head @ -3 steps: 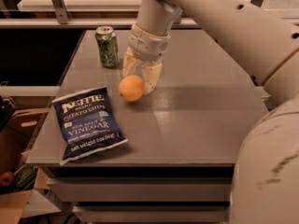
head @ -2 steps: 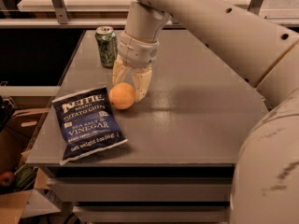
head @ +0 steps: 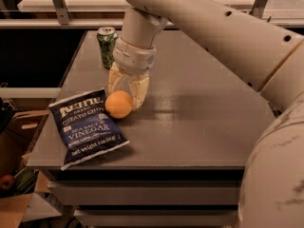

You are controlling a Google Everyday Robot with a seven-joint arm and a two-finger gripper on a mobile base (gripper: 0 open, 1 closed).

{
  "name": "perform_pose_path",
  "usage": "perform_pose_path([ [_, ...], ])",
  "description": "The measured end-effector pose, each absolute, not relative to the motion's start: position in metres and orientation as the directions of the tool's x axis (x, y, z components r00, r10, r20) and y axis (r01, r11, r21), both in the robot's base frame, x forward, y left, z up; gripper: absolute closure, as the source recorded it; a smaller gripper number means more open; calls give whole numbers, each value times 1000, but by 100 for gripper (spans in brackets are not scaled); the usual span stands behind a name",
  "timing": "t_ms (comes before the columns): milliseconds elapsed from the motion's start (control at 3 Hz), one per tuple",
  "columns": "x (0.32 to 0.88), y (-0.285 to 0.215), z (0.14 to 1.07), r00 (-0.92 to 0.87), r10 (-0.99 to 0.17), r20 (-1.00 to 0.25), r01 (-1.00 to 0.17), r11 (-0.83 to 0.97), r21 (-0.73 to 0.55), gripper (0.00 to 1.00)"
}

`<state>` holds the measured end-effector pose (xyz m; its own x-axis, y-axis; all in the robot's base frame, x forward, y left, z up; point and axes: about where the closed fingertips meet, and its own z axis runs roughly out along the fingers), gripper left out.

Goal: Move orange near blue chip bag

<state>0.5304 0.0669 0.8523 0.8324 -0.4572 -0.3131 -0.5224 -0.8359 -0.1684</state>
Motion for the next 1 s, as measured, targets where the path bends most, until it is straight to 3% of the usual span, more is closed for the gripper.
perform_pose_path([
  [1000,524,67,851,832,-446,-331,-513,-845,-152,12],
])
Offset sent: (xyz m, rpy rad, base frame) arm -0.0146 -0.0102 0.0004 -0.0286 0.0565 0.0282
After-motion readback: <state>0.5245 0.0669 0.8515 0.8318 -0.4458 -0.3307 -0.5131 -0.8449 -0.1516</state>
